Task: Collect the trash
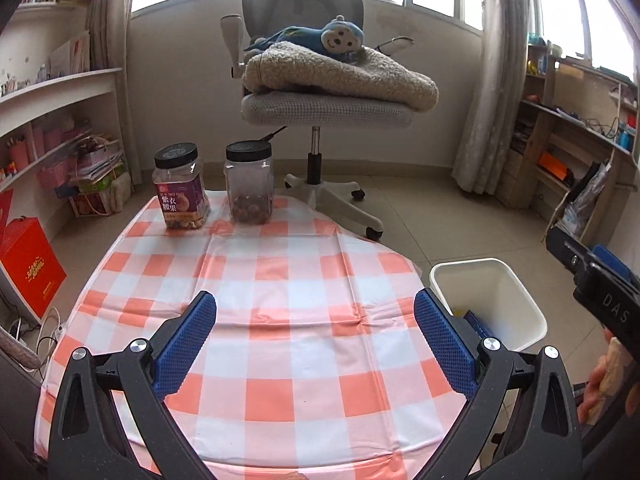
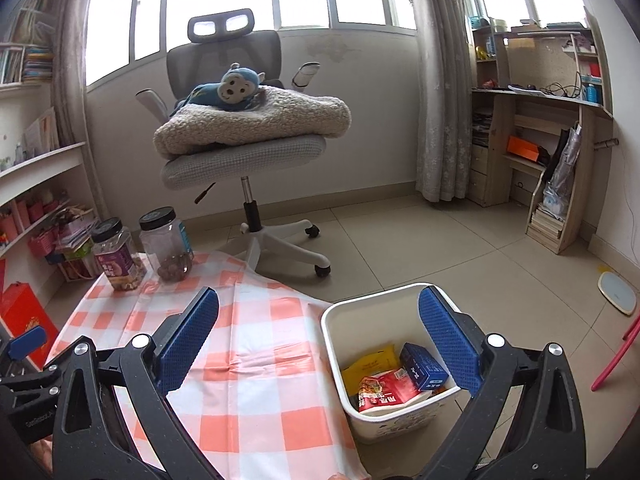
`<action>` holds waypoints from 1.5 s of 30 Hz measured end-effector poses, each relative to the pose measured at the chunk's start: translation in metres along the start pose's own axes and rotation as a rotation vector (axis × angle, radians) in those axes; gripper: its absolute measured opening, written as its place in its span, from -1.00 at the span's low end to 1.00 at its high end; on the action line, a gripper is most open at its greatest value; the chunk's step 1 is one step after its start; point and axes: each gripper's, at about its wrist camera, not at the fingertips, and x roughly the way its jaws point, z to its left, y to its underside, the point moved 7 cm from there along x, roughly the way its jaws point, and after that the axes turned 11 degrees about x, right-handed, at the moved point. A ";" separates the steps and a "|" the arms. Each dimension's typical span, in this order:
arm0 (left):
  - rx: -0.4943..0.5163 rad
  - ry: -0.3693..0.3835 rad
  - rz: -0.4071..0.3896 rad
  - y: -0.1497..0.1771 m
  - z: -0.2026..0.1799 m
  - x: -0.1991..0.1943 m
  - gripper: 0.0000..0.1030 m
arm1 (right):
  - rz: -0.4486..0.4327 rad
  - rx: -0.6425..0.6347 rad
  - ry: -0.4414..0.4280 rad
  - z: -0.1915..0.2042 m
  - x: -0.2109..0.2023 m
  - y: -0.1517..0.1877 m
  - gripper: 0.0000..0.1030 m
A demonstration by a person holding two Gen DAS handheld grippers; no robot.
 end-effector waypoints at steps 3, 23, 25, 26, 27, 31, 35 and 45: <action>-0.032 0.002 0.001 0.003 0.009 -0.003 0.87 | 0.043 -0.018 -0.029 0.014 0.004 0.010 0.87; -0.071 -0.054 0.013 0.011 0.027 -0.006 0.87 | 0.036 -0.120 -0.069 0.047 -0.002 0.030 0.87; -0.073 -0.057 0.015 0.012 0.028 -0.005 0.87 | 0.034 -0.116 -0.068 0.046 -0.002 0.029 0.87; -0.074 -0.059 0.017 0.012 0.028 -0.005 0.87 | 0.036 -0.115 -0.067 0.045 -0.001 0.029 0.87; -0.074 -0.061 0.018 0.012 0.029 -0.005 0.87 | 0.037 -0.113 -0.067 0.044 0.000 0.029 0.87; -0.074 -0.061 0.018 0.012 0.029 -0.005 0.87 | 0.037 -0.108 -0.065 0.043 0.000 0.028 0.87; -0.076 -0.063 0.020 0.013 0.030 -0.004 0.87 | 0.038 -0.103 -0.065 0.041 0.000 0.028 0.86; -0.084 -0.067 0.024 0.015 0.031 -0.003 0.87 | 0.045 -0.103 -0.067 0.041 0.001 0.031 0.87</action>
